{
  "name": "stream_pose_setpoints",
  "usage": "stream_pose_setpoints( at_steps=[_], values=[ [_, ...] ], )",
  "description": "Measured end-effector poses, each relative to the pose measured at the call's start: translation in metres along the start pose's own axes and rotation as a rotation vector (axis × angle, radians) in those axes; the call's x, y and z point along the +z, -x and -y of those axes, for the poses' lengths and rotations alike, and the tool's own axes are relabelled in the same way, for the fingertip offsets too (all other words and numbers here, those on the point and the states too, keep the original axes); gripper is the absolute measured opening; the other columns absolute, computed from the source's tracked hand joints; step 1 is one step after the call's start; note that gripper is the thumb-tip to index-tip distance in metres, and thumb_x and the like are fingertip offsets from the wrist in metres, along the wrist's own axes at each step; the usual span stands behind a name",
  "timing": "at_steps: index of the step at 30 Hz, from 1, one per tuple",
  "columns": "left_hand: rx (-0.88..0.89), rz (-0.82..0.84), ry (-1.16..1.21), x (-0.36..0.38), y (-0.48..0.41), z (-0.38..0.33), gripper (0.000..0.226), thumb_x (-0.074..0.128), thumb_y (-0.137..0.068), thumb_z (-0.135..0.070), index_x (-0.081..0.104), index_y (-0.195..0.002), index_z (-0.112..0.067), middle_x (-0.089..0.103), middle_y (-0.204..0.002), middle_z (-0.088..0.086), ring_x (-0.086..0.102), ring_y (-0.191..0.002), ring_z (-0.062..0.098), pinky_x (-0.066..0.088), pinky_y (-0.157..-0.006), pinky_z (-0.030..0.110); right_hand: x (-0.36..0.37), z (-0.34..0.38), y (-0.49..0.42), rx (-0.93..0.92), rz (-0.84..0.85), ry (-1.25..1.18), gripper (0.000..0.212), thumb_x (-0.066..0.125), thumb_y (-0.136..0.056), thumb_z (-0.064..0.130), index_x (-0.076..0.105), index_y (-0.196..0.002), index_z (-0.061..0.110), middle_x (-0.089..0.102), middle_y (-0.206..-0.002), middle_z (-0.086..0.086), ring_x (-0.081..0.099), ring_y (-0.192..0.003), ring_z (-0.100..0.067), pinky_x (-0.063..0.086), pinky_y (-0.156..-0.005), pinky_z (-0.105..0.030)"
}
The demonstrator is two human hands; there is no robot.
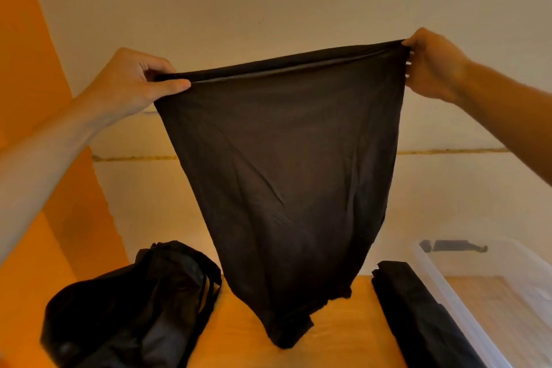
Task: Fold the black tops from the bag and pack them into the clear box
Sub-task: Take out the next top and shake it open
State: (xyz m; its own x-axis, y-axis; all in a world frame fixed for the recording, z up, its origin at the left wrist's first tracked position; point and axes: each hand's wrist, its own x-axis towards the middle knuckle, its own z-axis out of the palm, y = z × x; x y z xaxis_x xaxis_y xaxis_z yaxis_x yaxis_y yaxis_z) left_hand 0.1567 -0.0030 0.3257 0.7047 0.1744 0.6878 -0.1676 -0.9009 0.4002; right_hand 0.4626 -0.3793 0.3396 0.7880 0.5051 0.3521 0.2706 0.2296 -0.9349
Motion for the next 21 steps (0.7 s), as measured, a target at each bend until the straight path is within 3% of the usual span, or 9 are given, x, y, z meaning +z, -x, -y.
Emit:
stream_pose_setpoints(
  at_steps=[4,7,10,12,15,17,19,21],
  values=[
    [0.098,-0.128,-0.112,0.01,0.004,0.002,0.017,0.074,-0.092,-0.025,0.076,-0.095,-0.009,0.069,-0.088,0.004,0.064,-0.082,0.013,0.05,-0.065,0.009,0.003,-0.011,-0.002,0.009,-0.058,0.143,0.015,0.047,-0.101,0.027,0.059,-0.104,0.019,0.057,-0.101,-0.003,0.058,-0.092,-0.016,0.053,-0.089,-0.032],
    [0.206,-0.163,-0.365,0.019,0.006,0.005,0.024,0.077,-0.089,-0.025,0.077,-0.097,-0.002,0.065,-0.09,0.01,0.059,-0.079,0.023,0.044,-0.066,0.013,0.008,-0.018,0.003,0.007,-0.134,0.147,0.013,0.046,-0.102,0.025,0.057,-0.099,0.018,0.048,-0.078,-0.001,0.045,-0.068,-0.013,0.044,-0.073,-0.03],
    [0.206,-0.208,-0.49,0.026,0.006,0.005,0.027,0.077,-0.089,-0.023,0.077,-0.101,0.002,0.058,-0.091,0.014,0.051,-0.081,0.023,0.041,-0.071,0.027,0.014,-0.018,0.012,-0.045,-0.226,0.161,0.016,0.045,-0.105,0.023,0.06,-0.103,0.018,0.056,-0.073,0.0,0.051,-0.062,-0.011,0.047,-0.069,-0.027],
    [0.204,-0.246,-0.486,0.025,0.007,-0.003,0.028,0.077,-0.09,-0.023,0.076,-0.103,0.002,0.055,-0.088,0.008,0.048,-0.078,0.017,0.041,-0.072,0.028,0.016,-0.016,0.02,-0.092,-0.25,0.114,0.018,0.043,-0.105,0.021,0.061,-0.105,0.017,0.06,-0.07,0.0,0.055,-0.061,-0.011,0.05,-0.067,-0.026],
    [0.179,-0.31,-0.371,0.021,0.028,-0.021,0.025,0.077,-0.091,-0.026,0.076,-0.098,-0.003,0.051,-0.082,-0.013,0.049,-0.073,0.003,0.042,-0.066,0.022,0.013,-0.015,0.04,-0.131,-0.254,-0.025,0.009,0.045,-0.097,0.019,0.054,-0.095,0.015,0.047,-0.064,0.002,0.046,-0.058,-0.01,0.047,-0.065,-0.025],
    [0.134,-0.218,-0.185,0.027,0.057,-0.033,0.018,0.08,-0.087,-0.019,0.074,-0.092,-0.003,0.061,-0.083,-0.001,0.056,-0.075,0.004,0.046,-0.069,0.021,0.01,-0.02,0.061,-0.124,-0.151,-0.093,0.009,0.053,-0.086,0.02,0.045,-0.082,0.017,0.04,-0.069,0.003,0.042,-0.062,-0.011,0.043,-0.066,-0.025],
    [0.069,0.027,0.06,0.043,0.096,-0.041,0.011,0.081,-0.082,-0.008,0.074,-0.085,0.0,0.064,-0.083,0.011,0.06,-0.076,0.013,0.049,-0.069,0.033,0.008,-0.038,0.087,-0.065,0.001,-0.121,0.012,0.056,-0.074,0.02,0.045,-0.077,0.016,0.045,-0.078,0.002,0.049,-0.076,-0.015,0.046,-0.074,-0.027],
    [-0.005,0.308,0.251,0.061,0.138,-0.042,0.01,0.084,-0.078,-0.01,0.075,-0.075,-0.01,0.061,-0.075,0.005,0.059,-0.072,0.016,0.047,-0.067,0.03,0.009,-0.061,0.121,0.011,0.168,-0.067,0.008,0.051,-0.073,0.015,0.046,-0.079,0.012,0.048,-0.084,-0.001,0.054,-0.08,-0.016,0.048,-0.078,-0.026]
  ],
)
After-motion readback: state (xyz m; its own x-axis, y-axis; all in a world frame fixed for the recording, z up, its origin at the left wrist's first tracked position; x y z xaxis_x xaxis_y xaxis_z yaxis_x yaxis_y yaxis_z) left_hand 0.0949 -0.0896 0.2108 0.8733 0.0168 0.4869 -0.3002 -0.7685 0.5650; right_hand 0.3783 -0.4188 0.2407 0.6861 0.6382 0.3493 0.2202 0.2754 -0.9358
